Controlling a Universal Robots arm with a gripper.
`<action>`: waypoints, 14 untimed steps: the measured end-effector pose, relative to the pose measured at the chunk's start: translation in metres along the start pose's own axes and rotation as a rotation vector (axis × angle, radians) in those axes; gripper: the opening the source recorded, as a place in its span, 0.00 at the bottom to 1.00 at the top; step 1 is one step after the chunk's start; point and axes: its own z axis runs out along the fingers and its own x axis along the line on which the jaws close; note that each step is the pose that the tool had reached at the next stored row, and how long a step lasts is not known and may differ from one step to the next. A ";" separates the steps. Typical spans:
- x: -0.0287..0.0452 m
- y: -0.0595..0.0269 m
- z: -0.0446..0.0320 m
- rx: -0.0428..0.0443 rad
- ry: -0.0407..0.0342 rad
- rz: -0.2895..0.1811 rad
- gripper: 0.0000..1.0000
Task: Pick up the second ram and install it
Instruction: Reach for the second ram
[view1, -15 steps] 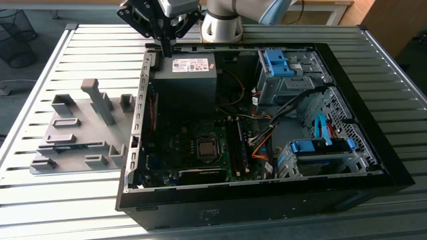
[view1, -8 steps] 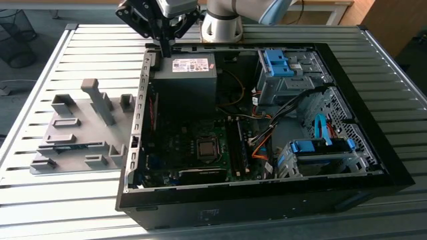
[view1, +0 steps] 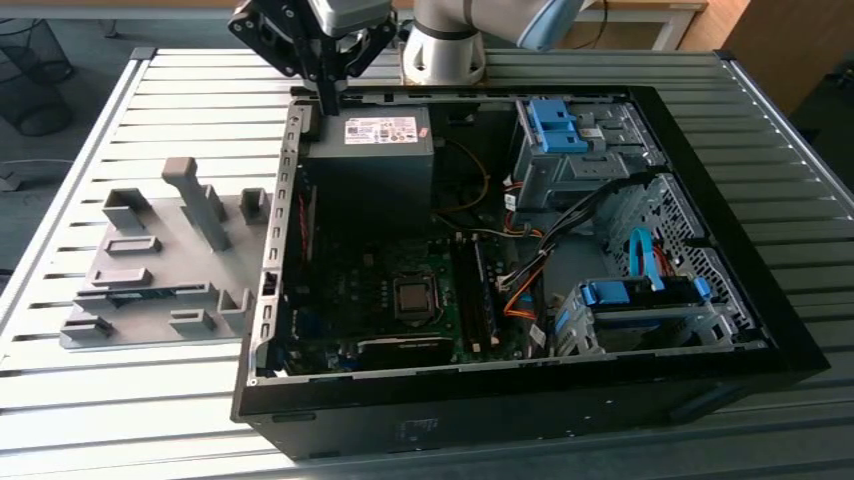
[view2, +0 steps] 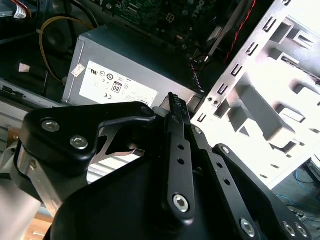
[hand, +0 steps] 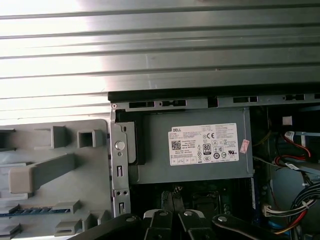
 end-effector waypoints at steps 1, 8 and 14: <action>0.0003 0.0000 0.0000 0.0001 0.0000 0.000 0.10; 0.0020 -0.0002 0.0005 0.0001 0.0002 0.000 0.10; 0.0035 -0.0003 0.0009 0.0001 0.0003 0.000 0.10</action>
